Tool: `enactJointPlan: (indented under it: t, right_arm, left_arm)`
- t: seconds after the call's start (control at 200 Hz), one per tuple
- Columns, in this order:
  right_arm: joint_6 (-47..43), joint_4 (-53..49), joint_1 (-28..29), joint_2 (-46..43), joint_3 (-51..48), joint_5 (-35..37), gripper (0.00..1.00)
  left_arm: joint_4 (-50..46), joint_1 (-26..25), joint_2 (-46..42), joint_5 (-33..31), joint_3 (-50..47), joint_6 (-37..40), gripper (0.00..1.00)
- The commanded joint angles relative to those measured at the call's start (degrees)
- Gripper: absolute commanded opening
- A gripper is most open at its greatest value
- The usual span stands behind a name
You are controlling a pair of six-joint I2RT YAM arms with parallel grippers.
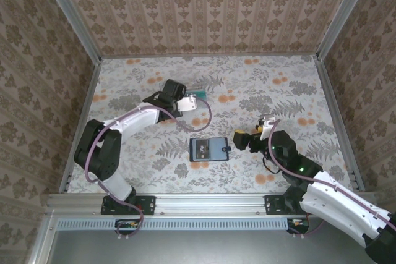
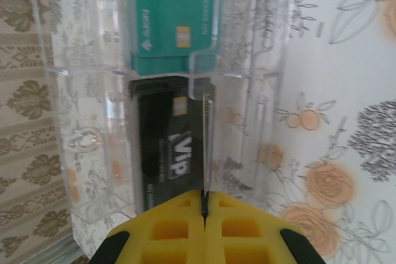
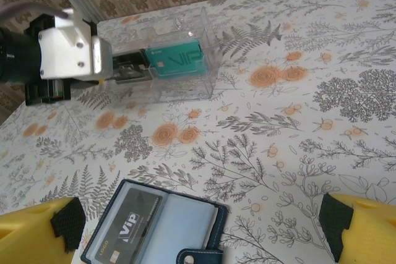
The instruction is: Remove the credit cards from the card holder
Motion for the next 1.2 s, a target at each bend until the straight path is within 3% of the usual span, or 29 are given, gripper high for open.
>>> enactJointPlan:
  t: [0.0,1.195]
  right_arm:
    - [-0.80,2.01,-0.33,-0.53,-0.76,1.75,1.00]
    - [-0.60,3.89,-0.78,2.44,-1.24,1.32,1.00]
  left_arm:
    - [1.29,0.69,0.78,1.00,2.44,2.10,0.00]
    - [0.71,3.99,3.81,5.06,5.18,0.56,0.00]
